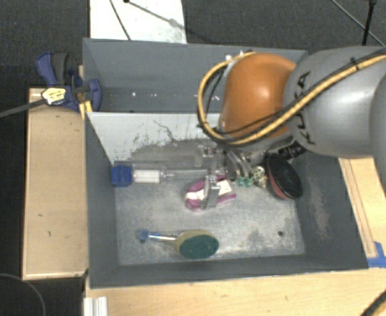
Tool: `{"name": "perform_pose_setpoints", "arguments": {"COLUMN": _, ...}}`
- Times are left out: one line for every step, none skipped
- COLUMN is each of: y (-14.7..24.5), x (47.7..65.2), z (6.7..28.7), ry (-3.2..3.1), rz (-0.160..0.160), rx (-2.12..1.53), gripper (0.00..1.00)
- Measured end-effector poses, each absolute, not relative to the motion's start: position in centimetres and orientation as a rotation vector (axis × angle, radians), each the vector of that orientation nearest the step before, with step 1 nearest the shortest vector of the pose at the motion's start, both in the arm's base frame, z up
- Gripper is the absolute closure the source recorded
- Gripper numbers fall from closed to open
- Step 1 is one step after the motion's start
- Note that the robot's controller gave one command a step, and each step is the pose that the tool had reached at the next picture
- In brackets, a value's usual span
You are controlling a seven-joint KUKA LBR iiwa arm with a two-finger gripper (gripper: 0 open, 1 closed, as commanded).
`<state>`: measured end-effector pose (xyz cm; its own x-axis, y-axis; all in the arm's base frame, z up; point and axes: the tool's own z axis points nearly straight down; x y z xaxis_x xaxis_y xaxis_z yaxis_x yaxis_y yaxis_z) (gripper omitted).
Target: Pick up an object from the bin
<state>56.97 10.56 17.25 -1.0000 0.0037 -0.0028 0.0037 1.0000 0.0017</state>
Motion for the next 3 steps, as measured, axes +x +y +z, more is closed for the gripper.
{"name": "perform_pose_setpoints", "arguments": {"y": 11.8, "x": 51.1, "z": 7.2, "ry": 3.131, "rz": 0.005, "rx": 0.006, "gripper": 0.0}}
{"name": "perform_pose_setpoints", "arguments": {"y": 13.5, "x": 48.3, "z": 7.5, "ry": 3.122, "rz": 0.0, "rx": -0.077, "gripper": 0.0}}
{"name": "perform_pose_setpoints", "arguments": {"y": 13.4, "x": 48.0, "z": 7.3, "ry": 3.133, "rz": -0.002, "rx": -0.066, "gripper": 1.0}}
